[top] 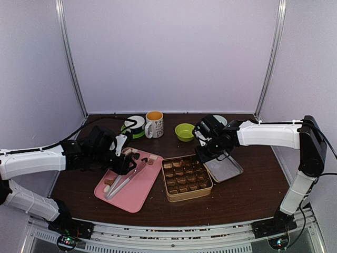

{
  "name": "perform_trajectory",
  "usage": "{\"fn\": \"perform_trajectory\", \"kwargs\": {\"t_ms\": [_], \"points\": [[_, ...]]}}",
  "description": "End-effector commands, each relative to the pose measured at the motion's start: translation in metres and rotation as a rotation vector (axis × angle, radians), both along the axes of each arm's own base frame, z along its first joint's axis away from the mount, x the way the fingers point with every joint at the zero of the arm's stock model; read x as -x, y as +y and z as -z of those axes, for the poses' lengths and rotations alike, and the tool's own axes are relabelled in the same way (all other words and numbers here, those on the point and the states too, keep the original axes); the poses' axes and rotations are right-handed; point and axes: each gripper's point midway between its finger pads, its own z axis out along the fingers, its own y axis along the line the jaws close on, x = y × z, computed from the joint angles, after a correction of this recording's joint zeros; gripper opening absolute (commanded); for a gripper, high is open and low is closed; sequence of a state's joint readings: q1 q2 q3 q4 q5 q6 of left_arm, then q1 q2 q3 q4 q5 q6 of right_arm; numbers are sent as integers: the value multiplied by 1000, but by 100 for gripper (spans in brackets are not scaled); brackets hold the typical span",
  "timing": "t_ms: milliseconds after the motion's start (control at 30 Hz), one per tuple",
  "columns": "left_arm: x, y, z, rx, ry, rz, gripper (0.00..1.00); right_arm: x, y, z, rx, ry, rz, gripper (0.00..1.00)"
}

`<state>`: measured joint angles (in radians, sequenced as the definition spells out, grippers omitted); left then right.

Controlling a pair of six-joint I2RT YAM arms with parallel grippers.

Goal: Pack the chocolate
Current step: Move the box lid to the center of the board.

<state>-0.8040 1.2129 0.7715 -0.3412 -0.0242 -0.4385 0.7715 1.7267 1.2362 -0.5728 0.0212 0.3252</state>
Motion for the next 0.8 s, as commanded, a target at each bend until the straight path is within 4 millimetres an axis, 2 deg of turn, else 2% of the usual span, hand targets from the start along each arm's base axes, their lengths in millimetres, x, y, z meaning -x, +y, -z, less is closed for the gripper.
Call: {"fn": "perform_trajectory", "kwargs": {"t_ms": [0,467,767], "points": [[-3,-3,2,20,1,-5,46,-1,1,8,-7,15,5,35],[-3,-3,6,13,9,-4,46,-5,1,16,10,26,5,24],[-4,-2,6,6,8,-8,46,-10,-5,10,31,-6,25,6]]}}
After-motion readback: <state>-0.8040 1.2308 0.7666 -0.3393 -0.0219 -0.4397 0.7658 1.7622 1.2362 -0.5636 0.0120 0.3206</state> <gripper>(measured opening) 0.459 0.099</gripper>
